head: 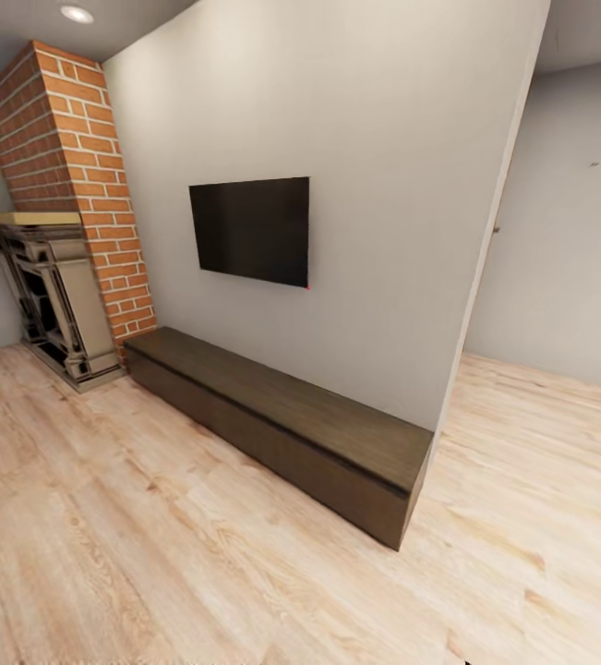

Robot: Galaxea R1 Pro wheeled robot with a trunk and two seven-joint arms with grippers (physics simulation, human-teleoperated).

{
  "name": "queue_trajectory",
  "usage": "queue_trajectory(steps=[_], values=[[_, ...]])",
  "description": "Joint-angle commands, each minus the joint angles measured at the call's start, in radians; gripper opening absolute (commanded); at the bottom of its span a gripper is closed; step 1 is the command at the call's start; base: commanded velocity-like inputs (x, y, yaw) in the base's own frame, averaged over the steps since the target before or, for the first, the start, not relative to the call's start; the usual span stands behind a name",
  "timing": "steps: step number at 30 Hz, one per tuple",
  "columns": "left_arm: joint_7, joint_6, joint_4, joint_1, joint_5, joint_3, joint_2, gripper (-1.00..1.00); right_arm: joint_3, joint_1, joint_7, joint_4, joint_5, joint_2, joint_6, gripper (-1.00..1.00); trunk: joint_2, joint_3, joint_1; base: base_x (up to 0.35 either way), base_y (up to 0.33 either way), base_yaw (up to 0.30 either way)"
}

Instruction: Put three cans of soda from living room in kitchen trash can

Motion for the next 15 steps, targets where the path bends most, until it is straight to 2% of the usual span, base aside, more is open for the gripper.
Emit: queue_trajectory(steps=[1, 8, 15], values=[[0.0, 0.0, 0.0, 0.0, 0.0, 0.0, 0.0, 1.0, 0.0, 0.0, 0.0, 0.0, 0.0, 0.0, 0.0, 1.0, 0.0, 0.0, 0.0, 0.0, 0.0, 0.247], [0.0, 0.0, 0.001, 0.0, 0.0, 0.0, 0.0, 1.0, -0.002, 0.0, -0.001, 0.001, -0.001, 0.0, 0.0, 1.0, 0.0, 0.0, 0.0, 0.0, 0.0, 0.238], [0.0, 0.0, 0.001, 0.0, 0.0, 0.0, 0.0, 1.0, -0.003, 0.0, -0.002, 0.001, 0.0, 0.0, 0.0, 1.0, 0.0, 0.0, 0.0, 0.0, 0.0, 0.173]])
